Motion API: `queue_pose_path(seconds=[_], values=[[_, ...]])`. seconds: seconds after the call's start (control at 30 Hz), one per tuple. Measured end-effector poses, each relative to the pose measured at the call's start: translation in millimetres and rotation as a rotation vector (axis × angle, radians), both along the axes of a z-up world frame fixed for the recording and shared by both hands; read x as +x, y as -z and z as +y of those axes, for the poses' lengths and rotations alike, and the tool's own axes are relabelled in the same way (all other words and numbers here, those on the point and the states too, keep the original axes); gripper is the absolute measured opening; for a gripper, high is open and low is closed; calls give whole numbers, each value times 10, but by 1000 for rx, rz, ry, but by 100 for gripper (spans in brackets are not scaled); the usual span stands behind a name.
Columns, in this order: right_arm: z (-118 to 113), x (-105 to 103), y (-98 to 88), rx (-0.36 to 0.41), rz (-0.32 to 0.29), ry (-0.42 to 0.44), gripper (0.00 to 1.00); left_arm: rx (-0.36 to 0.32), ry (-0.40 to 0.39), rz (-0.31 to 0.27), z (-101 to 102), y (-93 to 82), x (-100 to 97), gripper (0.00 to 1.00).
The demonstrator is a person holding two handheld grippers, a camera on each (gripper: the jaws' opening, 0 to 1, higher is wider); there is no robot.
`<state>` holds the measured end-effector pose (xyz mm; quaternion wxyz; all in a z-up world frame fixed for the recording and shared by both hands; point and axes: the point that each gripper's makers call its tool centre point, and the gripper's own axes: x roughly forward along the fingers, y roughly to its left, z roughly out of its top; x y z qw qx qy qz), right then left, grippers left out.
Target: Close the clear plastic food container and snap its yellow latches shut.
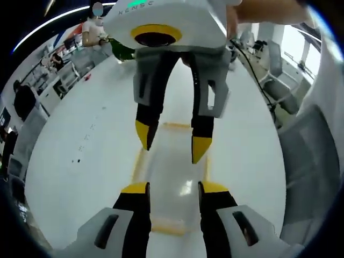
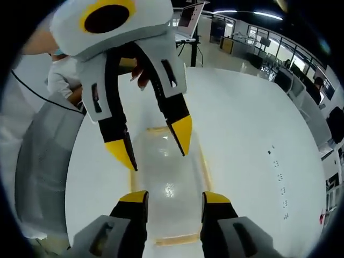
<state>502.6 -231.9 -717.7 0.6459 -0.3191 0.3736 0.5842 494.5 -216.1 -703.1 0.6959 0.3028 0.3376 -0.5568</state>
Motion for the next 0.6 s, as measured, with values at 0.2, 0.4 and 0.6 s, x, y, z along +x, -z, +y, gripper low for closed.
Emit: queue_pose_path(seconds=[0.2,0.4,0.6], values=[[19,22,8,7,-5,2,36,9,15,0,-28,63,2,33],[32,65,5,6,-16,0,36,12,21,11,-47,98,-29,34],[58,160,-42,17,-34,4,36,19,25,16,-48,122,-72,36]])
